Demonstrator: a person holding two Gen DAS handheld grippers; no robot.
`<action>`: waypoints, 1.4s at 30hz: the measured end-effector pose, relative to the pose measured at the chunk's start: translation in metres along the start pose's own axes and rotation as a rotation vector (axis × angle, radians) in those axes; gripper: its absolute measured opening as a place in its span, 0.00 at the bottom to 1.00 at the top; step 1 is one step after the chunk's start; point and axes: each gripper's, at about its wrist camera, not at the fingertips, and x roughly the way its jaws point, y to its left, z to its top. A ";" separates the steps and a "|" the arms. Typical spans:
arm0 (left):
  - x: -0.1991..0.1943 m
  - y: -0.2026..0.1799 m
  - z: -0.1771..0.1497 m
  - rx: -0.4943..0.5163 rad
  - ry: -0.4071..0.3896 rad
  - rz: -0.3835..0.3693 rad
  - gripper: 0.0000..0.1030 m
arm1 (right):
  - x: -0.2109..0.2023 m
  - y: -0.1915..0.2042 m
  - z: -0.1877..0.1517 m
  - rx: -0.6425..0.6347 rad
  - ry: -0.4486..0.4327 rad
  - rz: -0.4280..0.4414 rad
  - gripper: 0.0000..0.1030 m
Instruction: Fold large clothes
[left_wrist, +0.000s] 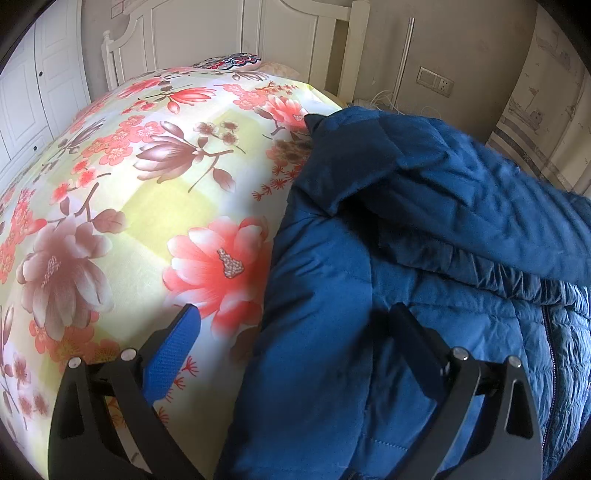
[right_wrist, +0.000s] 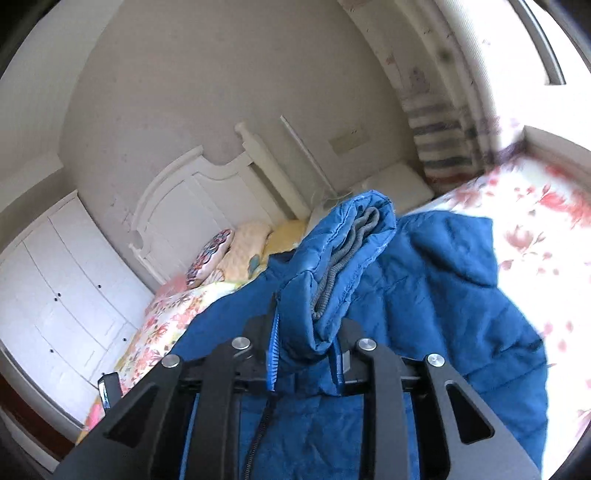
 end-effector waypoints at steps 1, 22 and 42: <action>0.000 0.000 0.000 0.000 0.000 0.000 0.98 | -0.001 -0.006 0.000 0.001 0.005 -0.024 0.26; 0.000 0.001 0.001 -0.001 0.000 -0.005 0.98 | 0.026 0.022 -0.005 -0.263 0.080 -0.315 0.33; -0.039 -0.072 0.084 0.046 -0.156 -0.126 0.94 | 0.073 0.009 -0.048 -0.348 0.222 -0.448 0.38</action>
